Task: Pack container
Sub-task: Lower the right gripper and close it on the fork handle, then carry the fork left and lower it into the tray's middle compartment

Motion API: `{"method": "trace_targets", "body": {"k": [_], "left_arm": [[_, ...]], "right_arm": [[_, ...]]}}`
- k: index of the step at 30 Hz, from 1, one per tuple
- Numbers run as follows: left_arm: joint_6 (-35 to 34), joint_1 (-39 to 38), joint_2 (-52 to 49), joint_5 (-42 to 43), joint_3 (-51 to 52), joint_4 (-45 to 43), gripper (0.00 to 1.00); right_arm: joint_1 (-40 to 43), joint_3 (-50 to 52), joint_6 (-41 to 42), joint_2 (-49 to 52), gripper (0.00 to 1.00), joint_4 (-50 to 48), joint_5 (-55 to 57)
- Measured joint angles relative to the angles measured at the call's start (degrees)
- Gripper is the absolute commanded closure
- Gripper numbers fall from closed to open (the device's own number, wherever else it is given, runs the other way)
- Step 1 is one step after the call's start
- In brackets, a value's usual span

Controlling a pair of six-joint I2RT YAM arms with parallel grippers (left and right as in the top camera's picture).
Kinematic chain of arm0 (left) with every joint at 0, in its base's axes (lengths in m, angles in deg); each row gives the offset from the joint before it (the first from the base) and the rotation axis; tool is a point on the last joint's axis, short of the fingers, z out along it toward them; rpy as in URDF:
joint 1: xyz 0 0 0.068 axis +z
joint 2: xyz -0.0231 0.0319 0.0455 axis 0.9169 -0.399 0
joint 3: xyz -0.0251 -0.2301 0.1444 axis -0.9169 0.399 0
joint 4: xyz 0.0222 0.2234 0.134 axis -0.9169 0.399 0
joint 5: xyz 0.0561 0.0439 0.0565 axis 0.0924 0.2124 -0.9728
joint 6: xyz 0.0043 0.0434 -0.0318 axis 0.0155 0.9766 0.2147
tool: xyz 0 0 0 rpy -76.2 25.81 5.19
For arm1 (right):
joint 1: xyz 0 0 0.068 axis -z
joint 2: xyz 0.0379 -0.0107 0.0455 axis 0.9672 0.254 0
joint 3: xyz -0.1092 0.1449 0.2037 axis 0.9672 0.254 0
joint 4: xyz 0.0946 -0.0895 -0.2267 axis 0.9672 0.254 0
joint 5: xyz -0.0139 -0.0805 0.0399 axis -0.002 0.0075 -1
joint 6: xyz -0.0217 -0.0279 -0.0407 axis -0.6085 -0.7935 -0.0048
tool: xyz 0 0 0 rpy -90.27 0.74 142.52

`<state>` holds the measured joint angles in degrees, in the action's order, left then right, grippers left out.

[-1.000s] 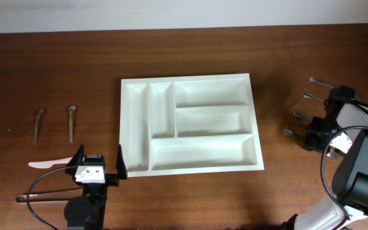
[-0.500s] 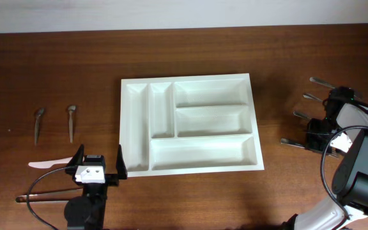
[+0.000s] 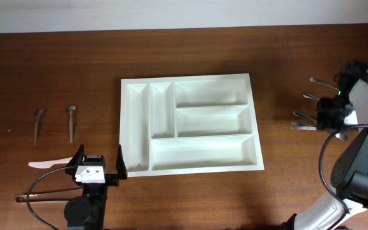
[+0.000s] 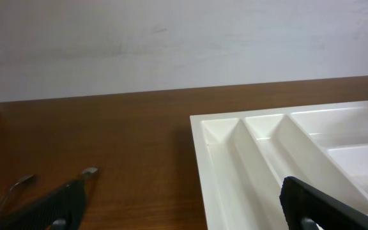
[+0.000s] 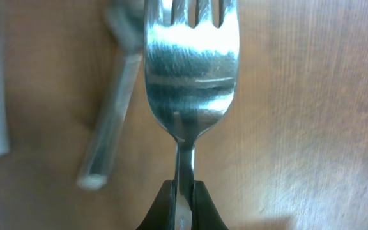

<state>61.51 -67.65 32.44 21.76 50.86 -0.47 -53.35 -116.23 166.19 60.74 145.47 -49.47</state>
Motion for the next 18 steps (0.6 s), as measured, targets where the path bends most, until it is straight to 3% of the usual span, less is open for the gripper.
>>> {"method": "trace_targets", "body": {"k": [6, 18], "left_arm": [[0.0, 0.0, 0.0, 0.0, 0.0, 0.0, 0.01], [0.0, 0.0, 0.0, 0.0, 0.0, 0.0, 0.01]], "right_arm": [[-7.7, -7.4, 0.1, 0.0, 0.96, 1.5, 0.0], [-27.0, -7.7, 5.3, 0.0, 0.96, -2.2, -2.4]]}}
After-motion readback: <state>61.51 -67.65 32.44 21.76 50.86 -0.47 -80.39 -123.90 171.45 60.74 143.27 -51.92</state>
